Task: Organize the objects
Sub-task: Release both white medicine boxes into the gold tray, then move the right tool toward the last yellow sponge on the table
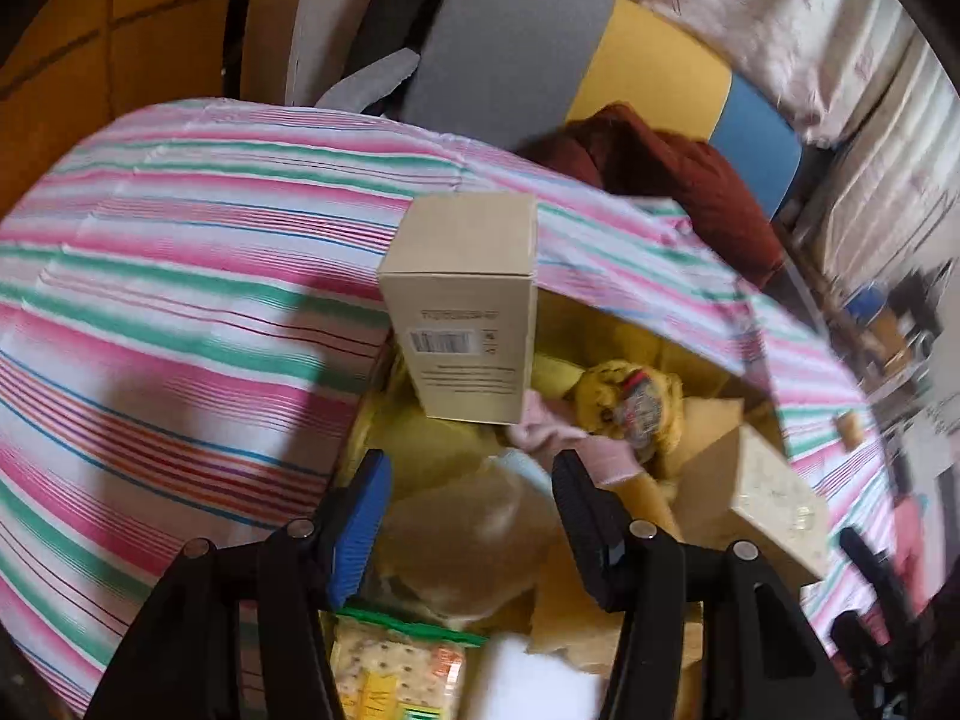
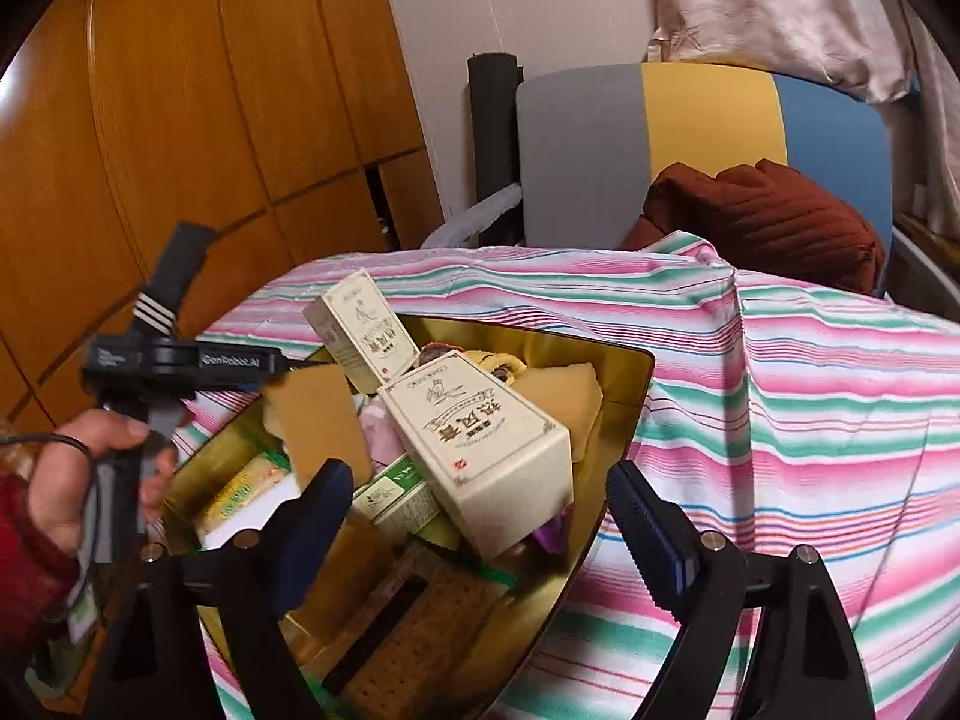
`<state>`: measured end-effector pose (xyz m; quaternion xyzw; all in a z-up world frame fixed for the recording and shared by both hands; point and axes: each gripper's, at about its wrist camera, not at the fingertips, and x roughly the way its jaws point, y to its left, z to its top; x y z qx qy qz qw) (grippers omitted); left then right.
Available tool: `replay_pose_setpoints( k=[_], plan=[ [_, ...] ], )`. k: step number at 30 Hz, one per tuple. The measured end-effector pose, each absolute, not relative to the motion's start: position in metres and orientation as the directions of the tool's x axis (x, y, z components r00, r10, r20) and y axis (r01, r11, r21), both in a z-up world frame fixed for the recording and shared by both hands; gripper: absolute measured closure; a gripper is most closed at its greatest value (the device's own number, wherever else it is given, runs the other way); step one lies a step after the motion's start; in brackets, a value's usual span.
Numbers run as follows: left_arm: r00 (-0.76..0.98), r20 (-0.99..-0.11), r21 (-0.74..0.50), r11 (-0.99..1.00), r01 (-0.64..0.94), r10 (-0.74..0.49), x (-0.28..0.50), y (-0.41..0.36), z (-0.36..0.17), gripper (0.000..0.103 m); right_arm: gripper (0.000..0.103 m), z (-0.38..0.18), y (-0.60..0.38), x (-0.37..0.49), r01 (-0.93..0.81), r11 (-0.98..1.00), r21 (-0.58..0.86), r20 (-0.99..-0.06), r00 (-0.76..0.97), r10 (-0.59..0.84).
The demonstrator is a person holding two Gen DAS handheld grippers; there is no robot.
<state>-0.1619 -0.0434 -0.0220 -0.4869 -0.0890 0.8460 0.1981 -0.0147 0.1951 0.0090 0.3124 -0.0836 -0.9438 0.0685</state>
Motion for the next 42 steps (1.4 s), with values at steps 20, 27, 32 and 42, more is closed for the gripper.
replay_pose_setpoints(
  k=[20,27,32,42],
  plan=[
    [-0.602,-0.747,-0.305,-0.95,-0.067,0.282,-0.225,-0.057,0.005,0.043,0.017,0.001,0.215,0.003,0.055,-0.957,0.284,-0.557,-0.803,-0.211],
    [-0.571,-0.779,-0.177,-0.964,-0.196,0.26,-0.163,-0.038,0.005,0.043,0.017,-0.004,0.229,0.004,0.037,-0.939,0.342,-0.551,-0.801,-0.233],
    [-0.563,-0.803,-0.131,-0.979,-0.154,0.195,-0.134,-0.053,-0.007,0.043,0.017,-0.005,0.226,0.007,0.053,-0.935,0.35,-0.543,-0.802,-0.248],
    [-0.711,-0.633,-0.336,-0.936,-0.105,0.306,-0.087,-0.063,0.025,0.041,0.016,-0.002,0.243,0.022,0.013,-0.925,0.38,-0.517,-0.826,-0.224]
  ],
)
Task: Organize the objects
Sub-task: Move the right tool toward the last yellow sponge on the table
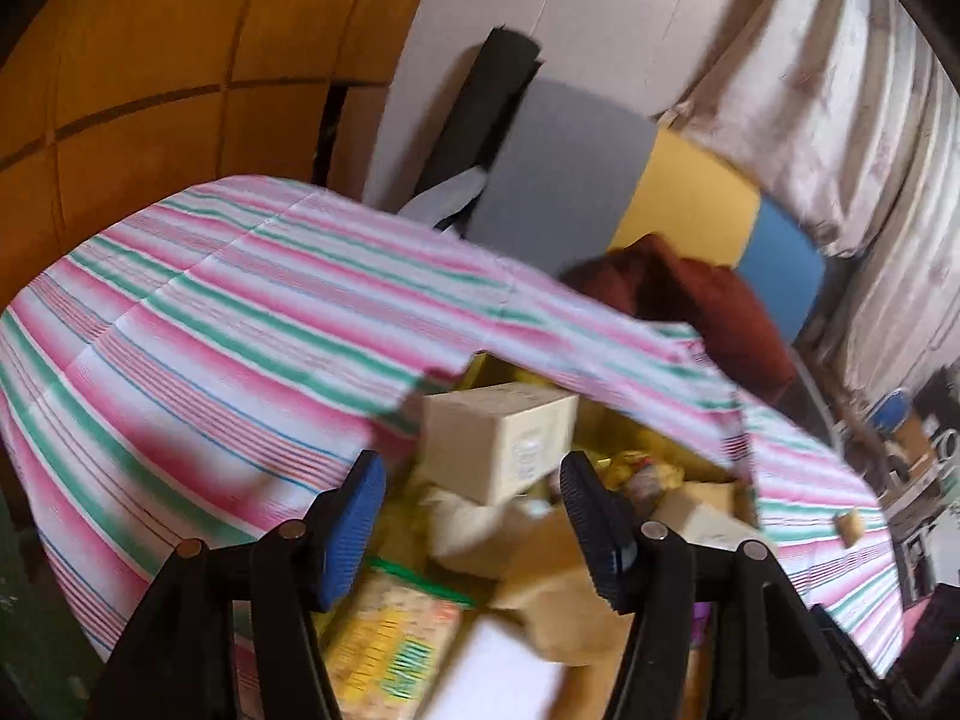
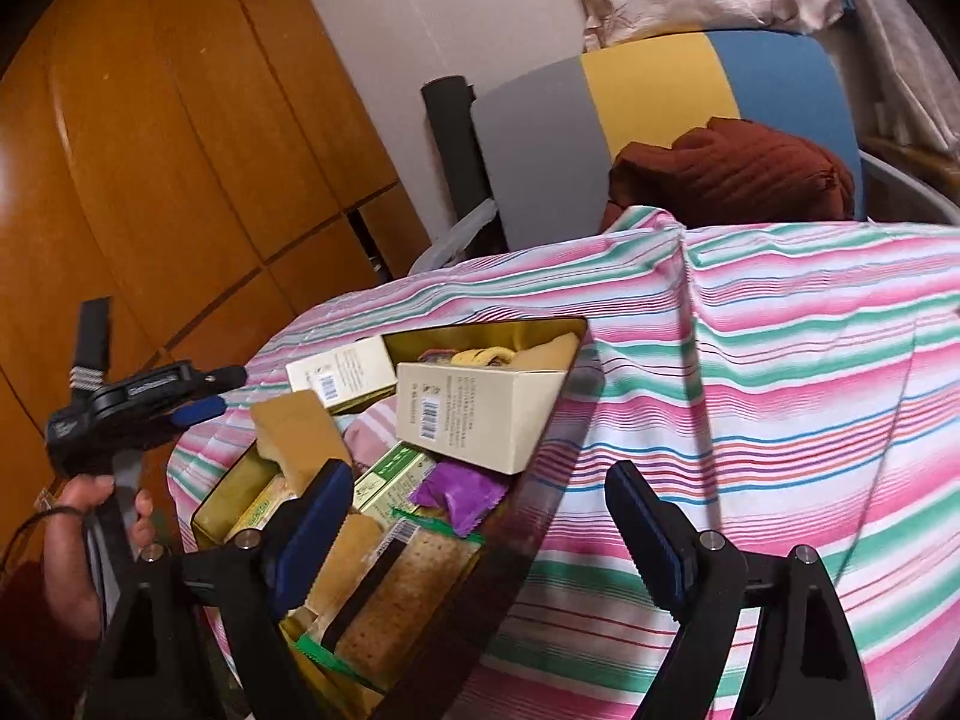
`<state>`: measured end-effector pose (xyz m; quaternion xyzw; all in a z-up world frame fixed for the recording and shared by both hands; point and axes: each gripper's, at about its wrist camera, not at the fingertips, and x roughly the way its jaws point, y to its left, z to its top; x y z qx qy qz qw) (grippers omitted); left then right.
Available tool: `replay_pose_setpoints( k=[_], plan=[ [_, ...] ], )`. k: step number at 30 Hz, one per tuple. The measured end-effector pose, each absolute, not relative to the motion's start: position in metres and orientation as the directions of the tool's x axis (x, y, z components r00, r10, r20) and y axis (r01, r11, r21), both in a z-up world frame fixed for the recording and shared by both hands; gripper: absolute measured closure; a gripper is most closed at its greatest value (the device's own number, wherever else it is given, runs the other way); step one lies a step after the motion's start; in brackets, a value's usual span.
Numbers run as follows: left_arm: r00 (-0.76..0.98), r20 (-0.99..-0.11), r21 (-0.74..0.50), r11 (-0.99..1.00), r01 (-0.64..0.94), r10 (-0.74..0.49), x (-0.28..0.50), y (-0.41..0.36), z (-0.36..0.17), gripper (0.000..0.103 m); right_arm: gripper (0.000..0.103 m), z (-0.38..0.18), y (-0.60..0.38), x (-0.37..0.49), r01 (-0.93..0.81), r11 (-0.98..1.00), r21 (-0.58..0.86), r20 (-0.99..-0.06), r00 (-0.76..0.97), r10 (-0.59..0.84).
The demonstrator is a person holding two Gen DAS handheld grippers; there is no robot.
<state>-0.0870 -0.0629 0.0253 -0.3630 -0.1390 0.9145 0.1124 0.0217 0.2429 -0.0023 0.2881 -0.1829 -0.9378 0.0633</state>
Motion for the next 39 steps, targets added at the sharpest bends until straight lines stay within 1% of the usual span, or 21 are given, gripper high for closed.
replay_pose_setpoints(
  k=[2,4,5,7,11,19,22,24,28,30,31,35,39],
  plan=[
    [-0.712,-0.6,-0.373,-0.915,-0.155,0.365,-0.081,-0.05,0.029,0.035,0.016,-0.002,0.248,0.024,0.002,-0.924,0.382,-0.514,-0.83,-0.214],
    [-0.685,-0.582,-0.405,-0.886,-0.224,0.439,-0.075,-0.033,0.03,0.031,0.016,-0.002,0.253,0.027,-0.01,-0.925,0.381,-0.513,-0.834,-0.202],
    [-0.661,-0.581,-0.408,-0.873,-0.267,0.474,-0.071,-0.019,0.03,0.027,0.016,-0.002,0.256,0.029,-0.016,-0.924,0.382,-0.514,-0.835,-0.197],
    [-0.628,-0.597,-0.387,-0.865,-0.32,0.5,-0.065,0.002,0.028,0.023,0.016,-0.003,0.263,0.032,-0.034,-0.924,0.381,-0.518,-0.836,-0.183],
    [-0.57,-0.621,-0.335,-0.839,-0.428,0.538,-0.047,0.053,0.027,0.023,0.016,-0.007,0.284,0.04,-0.082,-0.923,0.375,-0.53,-0.836,-0.141],
    [-0.441,-0.659,-0.339,-0.764,-0.549,0.61,-0.011,0.13,0.012,0.023,0.016,-0.023,0.359,0.053,-0.243,-0.92,0.307,-0.587,-0.809,0.017],
    [-0.415,-0.666,-0.338,-0.747,-0.572,0.62,0.002,0.148,0.009,0.023,0.016,-0.029,0.401,0.057,-0.337,-0.904,0.264,-0.617,-0.779,0.111],
    [-0.4,-0.675,-0.336,-0.741,-0.582,0.62,0.004,0.156,0.006,0.023,0.013,-0.034,0.434,0.058,-0.402,-0.882,0.244,-0.634,-0.754,0.169],
    [-0.406,-0.7,-0.302,-0.758,-0.578,0.588,0.008,0.164,0.0,0.023,0.012,-0.035,0.501,0.052,-0.529,-0.826,0.195,-0.658,-0.695,0.29],
    [-0.407,-0.712,-0.296,-0.769,-0.566,0.573,0.006,0.166,-0.002,0.023,0.009,-0.033,0.533,0.045,-0.59,-0.79,0.167,-0.658,-0.663,0.357],
    [-0.407,-0.715,-0.293,-0.773,-0.563,0.568,0.006,0.167,-0.003,0.023,0.007,-0.031,0.547,0.042,-0.612,-0.775,0.156,-0.656,-0.651,0.382],
    [-0.413,-0.729,-0.277,-0.786,-0.552,0.546,0.004,0.169,-0.007,0.023,0.006,-0.03,0.592,0.013,-0.672,-0.736,0.074,-0.662,-0.586,0.468],
    [-0.42,-0.733,-0.257,-0.79,-0.557,0.534,0.007,0.168,-0.007,0.023,0.005,-0.033,0.616,-0.015,-0.692,-0.722,0.005,-0.667,-0.54,0.513]
  ],
)
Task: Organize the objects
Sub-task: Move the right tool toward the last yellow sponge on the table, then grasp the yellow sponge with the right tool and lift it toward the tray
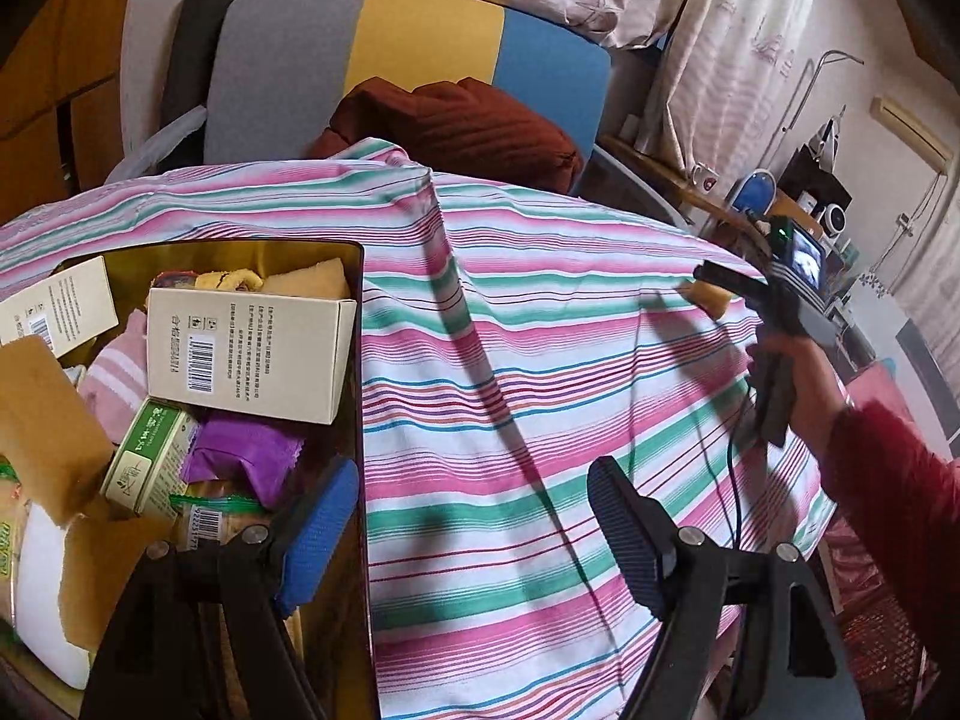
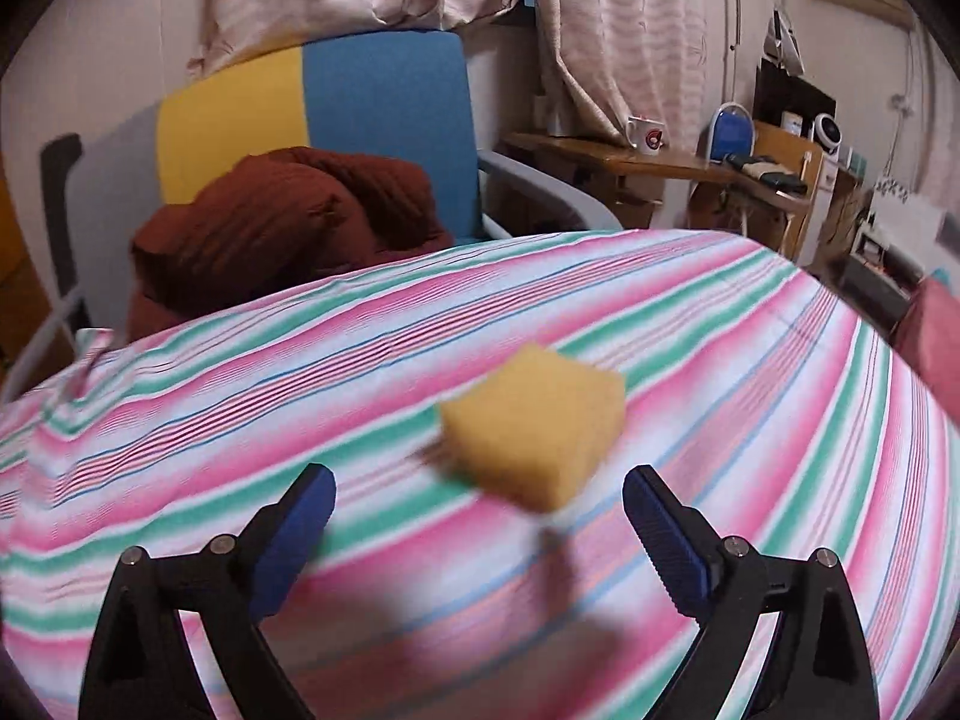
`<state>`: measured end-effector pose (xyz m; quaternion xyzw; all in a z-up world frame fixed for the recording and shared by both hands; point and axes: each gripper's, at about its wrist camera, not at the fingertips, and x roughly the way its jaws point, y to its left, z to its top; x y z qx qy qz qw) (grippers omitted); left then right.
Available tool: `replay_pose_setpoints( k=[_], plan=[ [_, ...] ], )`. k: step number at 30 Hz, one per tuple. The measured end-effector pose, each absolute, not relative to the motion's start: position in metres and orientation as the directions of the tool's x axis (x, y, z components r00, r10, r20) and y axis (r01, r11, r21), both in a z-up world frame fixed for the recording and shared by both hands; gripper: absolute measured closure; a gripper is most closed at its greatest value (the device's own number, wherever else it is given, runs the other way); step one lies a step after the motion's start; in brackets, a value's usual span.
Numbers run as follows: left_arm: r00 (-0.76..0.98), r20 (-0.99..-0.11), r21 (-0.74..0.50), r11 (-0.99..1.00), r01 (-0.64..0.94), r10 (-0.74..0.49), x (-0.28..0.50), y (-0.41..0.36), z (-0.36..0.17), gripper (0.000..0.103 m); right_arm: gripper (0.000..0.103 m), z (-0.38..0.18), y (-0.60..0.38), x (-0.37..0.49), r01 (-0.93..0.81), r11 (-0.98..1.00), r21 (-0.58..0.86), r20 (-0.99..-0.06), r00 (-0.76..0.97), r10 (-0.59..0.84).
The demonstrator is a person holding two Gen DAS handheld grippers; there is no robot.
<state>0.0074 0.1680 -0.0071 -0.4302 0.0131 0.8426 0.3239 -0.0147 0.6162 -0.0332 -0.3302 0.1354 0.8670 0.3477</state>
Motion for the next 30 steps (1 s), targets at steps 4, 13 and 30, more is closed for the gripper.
replay_pose_setpoints(
  k=[4,13,30],
  plan=[
    [-0.444,-0.73,-0.236,-0.801,-0.549,0.519,0.006,0.164,-0.004,0.023,0.005,-0.041,0.632,-0.035,-0.696,-0.718,-0.015,-0.683,-0.517,0.516],
    [-0.446,-0.734,-0.258,-0.818,-0.514,0.512,-0.002,0.153,-0.006,0.023,0.031,-0.054,0.644,-0.041,-0.726,-0.687,-0.027,-0.704,-0.474,0.529],
    [-0.536,-0.703,-0.248,-0.867,-0.433,0.469,-0.002,0.099,0.009,0.023,0.047,-0.032,0.55,-0.001,-0.532,-0.84,0.107,-0.625,-0.693,0.359]
  ],
)
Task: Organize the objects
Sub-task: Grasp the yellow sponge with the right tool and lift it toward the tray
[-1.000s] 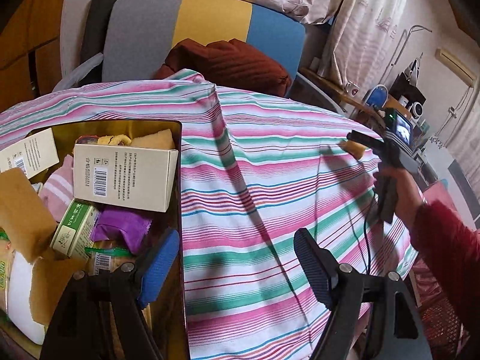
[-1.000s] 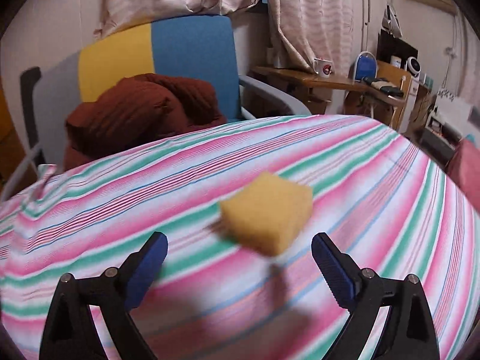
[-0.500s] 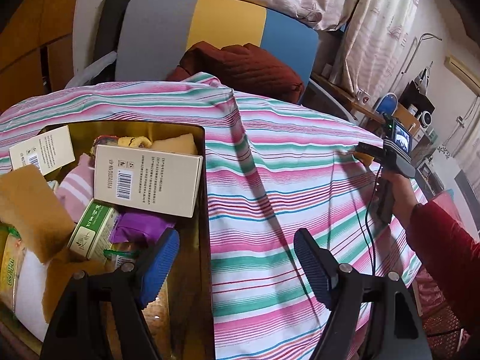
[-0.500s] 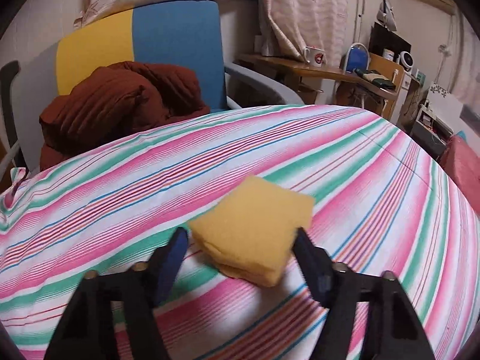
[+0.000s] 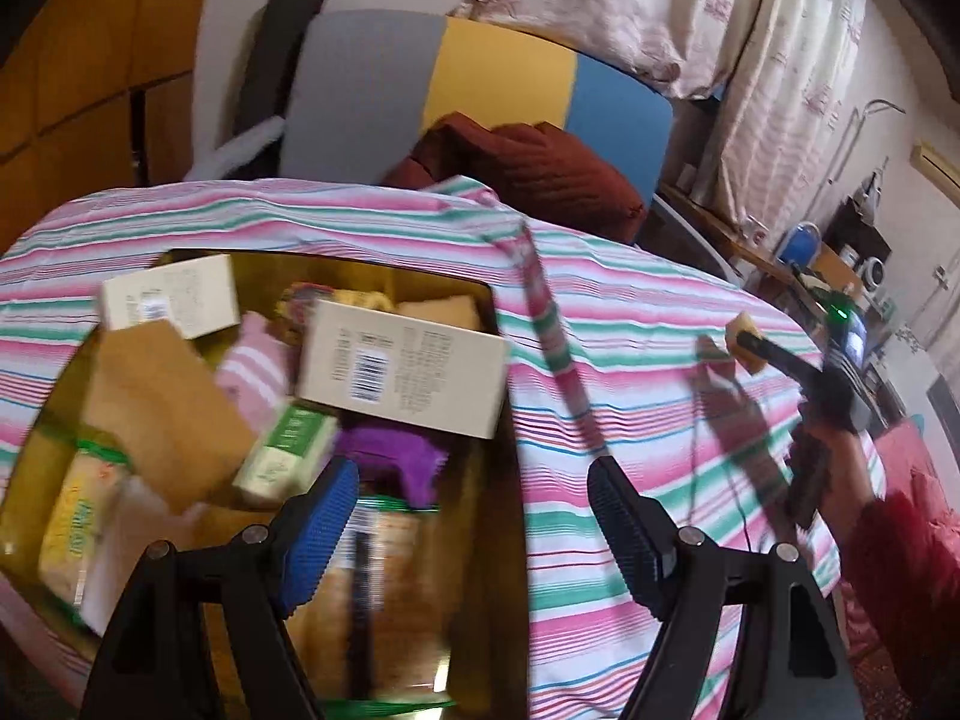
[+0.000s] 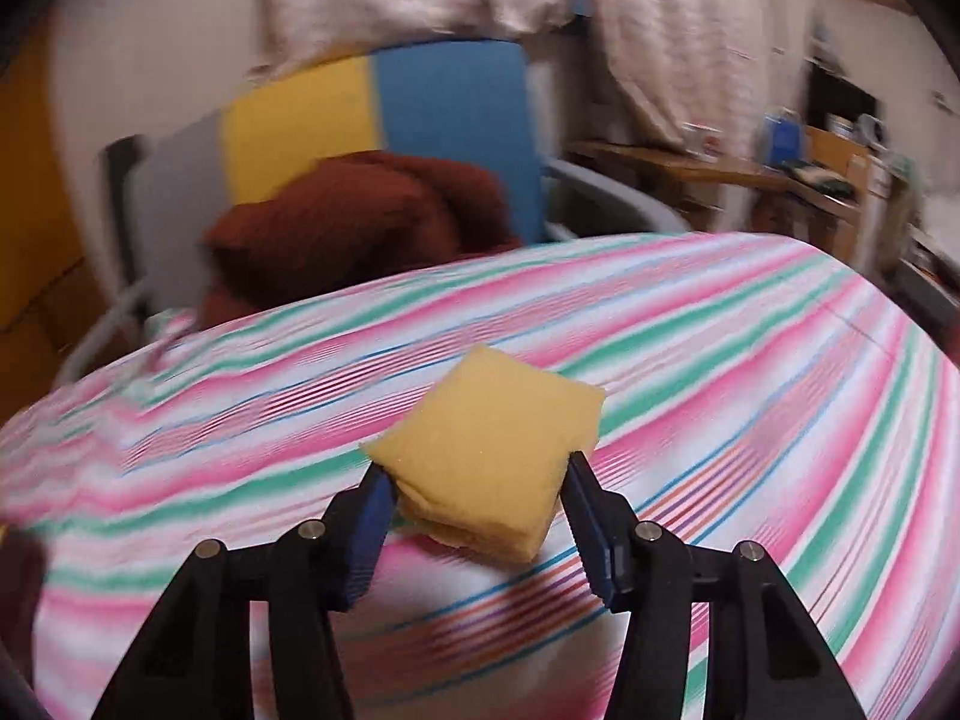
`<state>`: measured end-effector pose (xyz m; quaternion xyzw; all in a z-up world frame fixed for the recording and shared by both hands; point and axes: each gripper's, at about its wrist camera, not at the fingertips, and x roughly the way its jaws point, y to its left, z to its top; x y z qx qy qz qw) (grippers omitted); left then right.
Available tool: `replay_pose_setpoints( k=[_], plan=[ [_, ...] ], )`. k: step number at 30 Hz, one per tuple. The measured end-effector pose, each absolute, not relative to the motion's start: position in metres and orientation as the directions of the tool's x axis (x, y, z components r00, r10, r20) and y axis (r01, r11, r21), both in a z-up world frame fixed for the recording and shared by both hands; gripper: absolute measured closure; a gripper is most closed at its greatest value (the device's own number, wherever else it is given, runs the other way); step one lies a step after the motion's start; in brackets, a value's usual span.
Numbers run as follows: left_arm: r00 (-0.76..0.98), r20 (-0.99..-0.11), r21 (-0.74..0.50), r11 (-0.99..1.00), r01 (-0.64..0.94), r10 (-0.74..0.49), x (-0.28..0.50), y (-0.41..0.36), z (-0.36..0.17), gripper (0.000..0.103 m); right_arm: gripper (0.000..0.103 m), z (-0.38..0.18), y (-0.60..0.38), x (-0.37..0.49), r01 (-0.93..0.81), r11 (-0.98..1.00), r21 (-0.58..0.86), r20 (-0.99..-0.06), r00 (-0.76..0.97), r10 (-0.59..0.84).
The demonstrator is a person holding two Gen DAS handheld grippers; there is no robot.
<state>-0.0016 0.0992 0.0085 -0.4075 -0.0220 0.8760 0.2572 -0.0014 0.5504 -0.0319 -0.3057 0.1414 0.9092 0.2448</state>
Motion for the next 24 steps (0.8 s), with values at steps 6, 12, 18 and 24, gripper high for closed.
replay_pose_setpoints(
  k=[6,12,18,24],
  plan=[
    [-0.583,-0.715,-0.202,-0.912,-0.357,0.386,-0.007,0.065,0.012,0.024,0.047,-0.01,0.44,0.006,-0.268,-0.946,0.181,-0.573,-0.811,0.12],
    [-0.63,-0.72,-0.156,-0.953,-0.26,0.29,-0.005,0.027,0.013,0.024,0.045,0.028,0.332,0.01,0.024,-0.977,0.213,-0.484,-0.866,-0.127],
    [-0.671,-0.725,-0.103,-0.988,-0.117,0.155,-0.006,-0.011,0.02,0.024,0.039,0.032,0.241,-0.001,0.213,-0.952,0.219,-0.473,-0.83,-0.295],
    [-0.665,-0.728,-0.145,-0.985,-0.093,0.17,-0.012,-0.021,0.026,0.024,0.01,0.021,0.195,-0.005,0.258,-0.939,0.229,-0.501,-0.795,-0.341]
  ],
)
